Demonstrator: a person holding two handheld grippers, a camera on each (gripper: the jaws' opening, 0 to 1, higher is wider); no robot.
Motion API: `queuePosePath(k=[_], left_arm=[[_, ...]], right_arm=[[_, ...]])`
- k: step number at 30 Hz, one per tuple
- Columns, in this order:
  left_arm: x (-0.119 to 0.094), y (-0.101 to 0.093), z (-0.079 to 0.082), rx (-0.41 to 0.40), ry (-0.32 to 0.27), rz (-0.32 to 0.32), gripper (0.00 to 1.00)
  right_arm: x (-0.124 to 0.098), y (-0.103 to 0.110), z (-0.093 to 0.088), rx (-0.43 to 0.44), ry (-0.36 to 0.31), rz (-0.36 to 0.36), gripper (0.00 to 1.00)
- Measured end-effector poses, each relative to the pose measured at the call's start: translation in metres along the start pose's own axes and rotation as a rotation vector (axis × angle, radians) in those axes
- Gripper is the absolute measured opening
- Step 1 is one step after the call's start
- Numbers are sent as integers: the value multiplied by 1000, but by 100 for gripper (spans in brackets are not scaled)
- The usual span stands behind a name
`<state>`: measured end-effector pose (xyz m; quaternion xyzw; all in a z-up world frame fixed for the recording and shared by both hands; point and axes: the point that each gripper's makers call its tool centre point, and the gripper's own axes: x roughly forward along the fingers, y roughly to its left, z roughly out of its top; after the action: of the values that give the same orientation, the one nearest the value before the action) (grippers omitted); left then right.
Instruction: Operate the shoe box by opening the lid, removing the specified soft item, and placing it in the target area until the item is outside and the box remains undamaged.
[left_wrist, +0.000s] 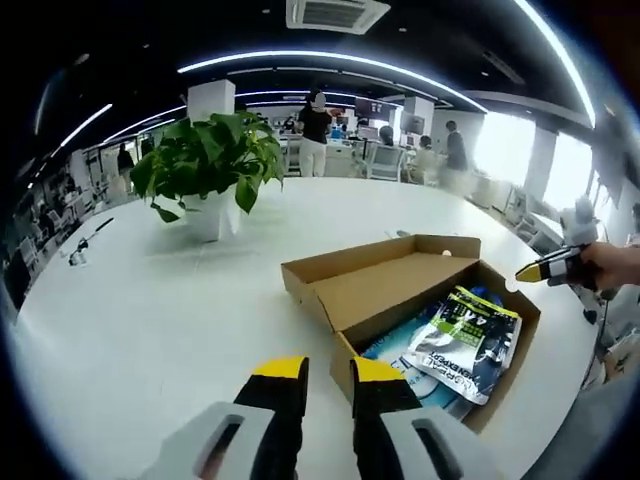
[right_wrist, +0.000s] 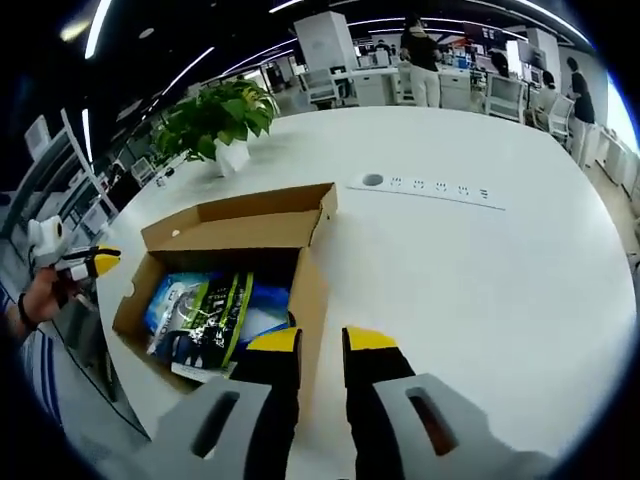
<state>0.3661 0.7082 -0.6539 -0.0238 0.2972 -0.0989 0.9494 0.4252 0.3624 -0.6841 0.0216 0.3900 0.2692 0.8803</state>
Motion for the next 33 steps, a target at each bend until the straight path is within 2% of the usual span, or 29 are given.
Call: queuePosePath(k=[7, 14, 21, 33], left_arm=[[-6, -5, 0, -7, -13, -23, 22], [-12, -14, -4, -16, -18, -49, 25], [-16, -29, -10, -37, -21, -73, 27], [-20, -46, -7, -71, -44, -114, 32]], right_arm=[[-12, 0, -4, 17, -21, 9, 18], [-17, 16, -2, 24, -51, 49, 21], [-15, 31, -1, 16, -56, 85, 24], [-4, 55, -1, 2, -42, 145, 25]])
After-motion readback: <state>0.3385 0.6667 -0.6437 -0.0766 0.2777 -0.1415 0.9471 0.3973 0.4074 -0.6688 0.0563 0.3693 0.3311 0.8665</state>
